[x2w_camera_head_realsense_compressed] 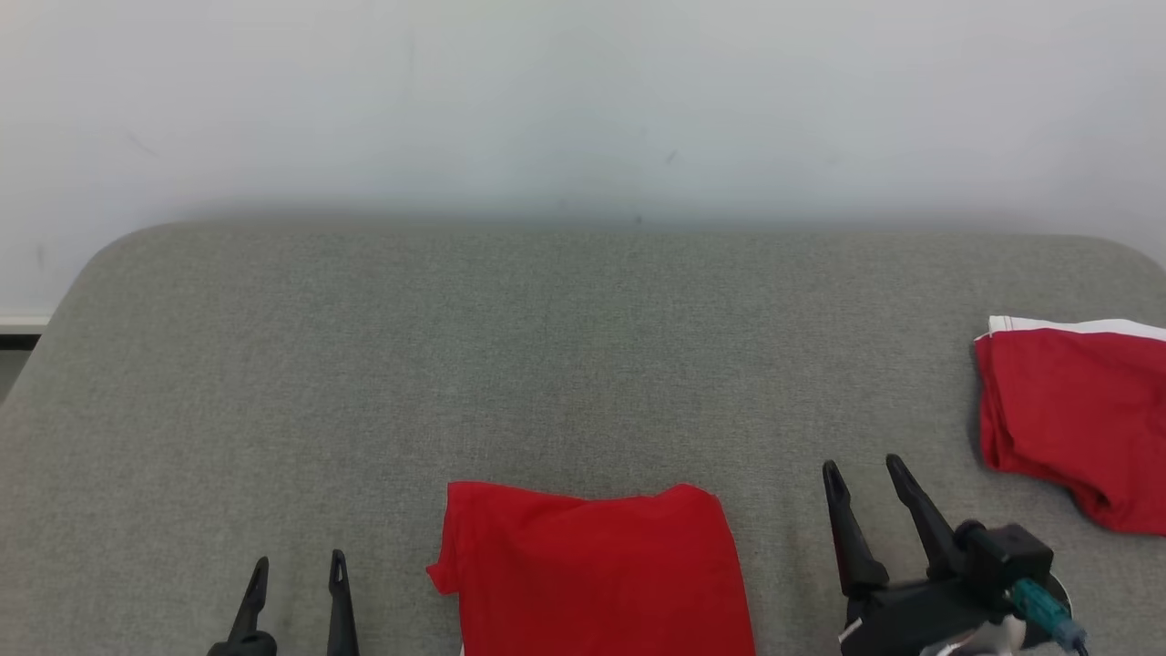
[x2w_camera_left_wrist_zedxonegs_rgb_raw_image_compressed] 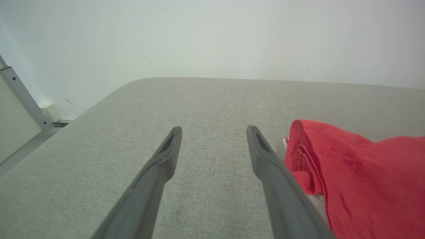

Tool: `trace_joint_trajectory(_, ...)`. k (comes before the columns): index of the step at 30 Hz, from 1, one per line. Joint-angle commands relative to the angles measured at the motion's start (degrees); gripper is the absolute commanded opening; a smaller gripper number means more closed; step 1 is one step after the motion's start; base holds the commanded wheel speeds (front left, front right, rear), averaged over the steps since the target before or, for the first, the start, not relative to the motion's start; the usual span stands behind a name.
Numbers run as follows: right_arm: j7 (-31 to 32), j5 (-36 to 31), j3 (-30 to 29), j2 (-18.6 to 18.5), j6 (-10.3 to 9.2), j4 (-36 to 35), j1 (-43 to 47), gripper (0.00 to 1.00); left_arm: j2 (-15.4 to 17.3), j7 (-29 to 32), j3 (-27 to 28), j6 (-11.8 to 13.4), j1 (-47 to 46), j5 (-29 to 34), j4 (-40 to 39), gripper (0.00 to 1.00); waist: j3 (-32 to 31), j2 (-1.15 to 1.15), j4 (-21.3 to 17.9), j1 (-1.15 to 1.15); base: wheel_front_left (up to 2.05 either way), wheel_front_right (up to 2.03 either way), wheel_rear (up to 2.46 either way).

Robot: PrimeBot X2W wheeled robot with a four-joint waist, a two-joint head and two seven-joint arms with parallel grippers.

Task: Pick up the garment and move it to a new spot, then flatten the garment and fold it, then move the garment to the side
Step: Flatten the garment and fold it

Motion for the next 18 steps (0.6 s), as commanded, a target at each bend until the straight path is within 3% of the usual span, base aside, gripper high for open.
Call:
trace_joint_trajectory(1, -0.21, -1.41, -0.75, 0.72, -0.14, -0.62, 1.35, 1.0, -0.01, -0.17, 0.45, 0.03, -0.15, 0.52, -0.26, 1.0, -0.2, 0.0, -0.41, 0.0, 0.0, 0.0, 0.0)
trace_joint_trajectory(7, -0.22, -6.52, -4.57, 3.15, -0.14, -2.68, 4.91, 1.0, 0.0, -0.17, 2.32, -0.38, 0.88, 1.35, -0.25, 1.0, -1.0, 0.0, -1.37, 0.0, 0.0, 0.0, 0.0)
trace_joint_trajectory(18, -0.22, -9.15, -5.24, 5.04, -0.14, -2.52, 6.49, 1.0, -0.01, -0.17, 3.06, -1.16, 2.27, 1.35, 0.79, 1.0, -3.76, 0.0, -2.16, 0.0, 0.0, 0.0, 0.0)
